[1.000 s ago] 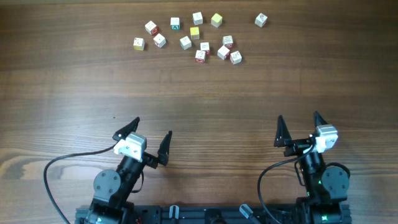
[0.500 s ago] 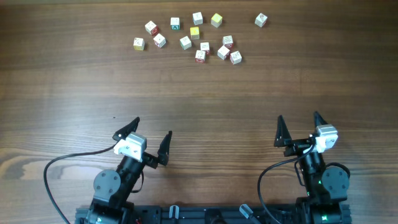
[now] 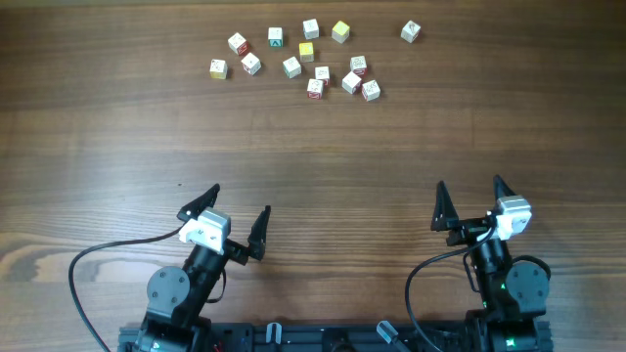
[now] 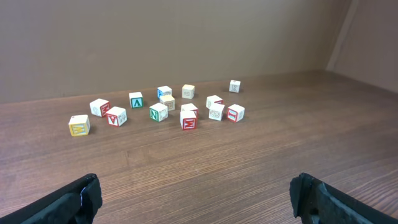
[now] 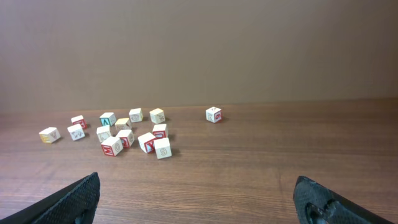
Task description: Form a horizontal line
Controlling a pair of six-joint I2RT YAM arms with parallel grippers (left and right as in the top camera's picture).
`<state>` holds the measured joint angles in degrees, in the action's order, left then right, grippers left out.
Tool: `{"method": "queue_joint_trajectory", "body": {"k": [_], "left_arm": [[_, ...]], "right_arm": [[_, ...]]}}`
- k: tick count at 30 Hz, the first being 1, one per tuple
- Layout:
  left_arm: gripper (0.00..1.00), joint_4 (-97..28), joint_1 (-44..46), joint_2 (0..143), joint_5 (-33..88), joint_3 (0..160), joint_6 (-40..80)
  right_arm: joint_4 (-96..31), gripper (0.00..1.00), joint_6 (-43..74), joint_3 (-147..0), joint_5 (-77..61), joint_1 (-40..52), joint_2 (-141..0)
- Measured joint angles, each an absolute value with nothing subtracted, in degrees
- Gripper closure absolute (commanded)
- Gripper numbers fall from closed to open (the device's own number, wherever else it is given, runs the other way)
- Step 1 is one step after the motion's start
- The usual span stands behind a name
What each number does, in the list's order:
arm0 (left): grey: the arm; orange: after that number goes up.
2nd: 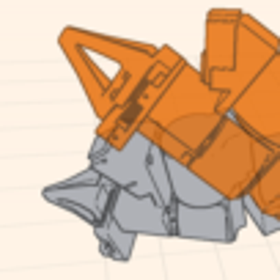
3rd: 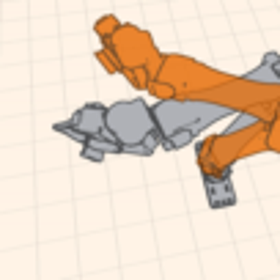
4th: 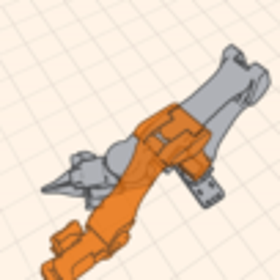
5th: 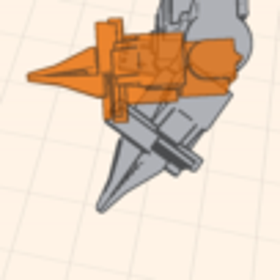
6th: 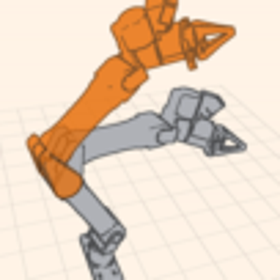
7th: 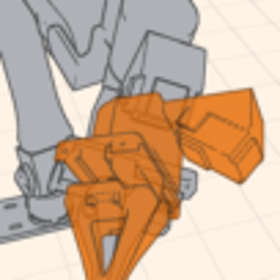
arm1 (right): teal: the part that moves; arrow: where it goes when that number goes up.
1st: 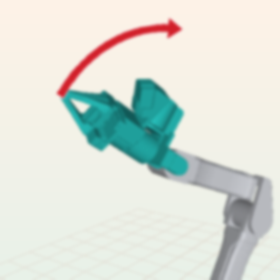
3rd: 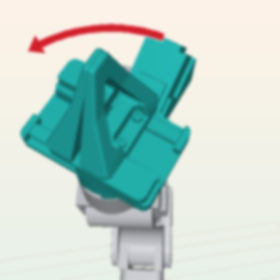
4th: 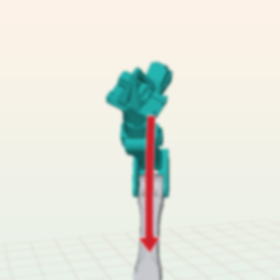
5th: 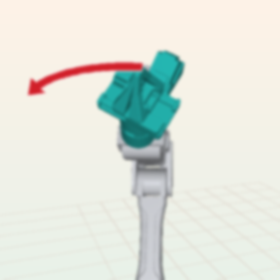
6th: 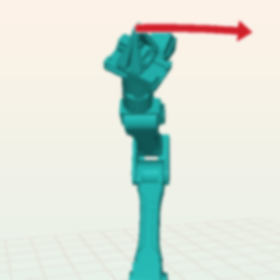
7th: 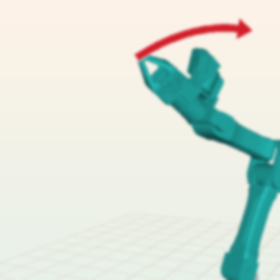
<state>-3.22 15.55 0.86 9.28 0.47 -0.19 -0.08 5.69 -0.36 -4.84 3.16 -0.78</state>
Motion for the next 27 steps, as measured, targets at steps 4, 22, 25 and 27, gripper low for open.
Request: {"method": "queue_joint_trajectory", "body": {"k": [4,22,25,27], "left_arm": [[0.0,-3.22,15.55,0.86,9.28,0.47,-0.19],[0.0,-3.22,15.55,0.86,9.28,0.47,-0.19],[0.0,-3.22,15.55,1.04,9.23,0.47,-0.19],[0.0,-3.22,15.55,1.56,8.91,0.47,-0.19]], "right_arm": [[-0.08,0.0,5.69,-0.36,-4.84,3.16,-0.78],[-0.08,0.0,5.69,-0.36,-4.84,3.16,-0.78],[-0.05,0.0,5.69,-0.36,-4.84,3.16,-0.78],[-0.08,0.0,5.69,-0.36,-4.84,3.16,-0.78]]}}
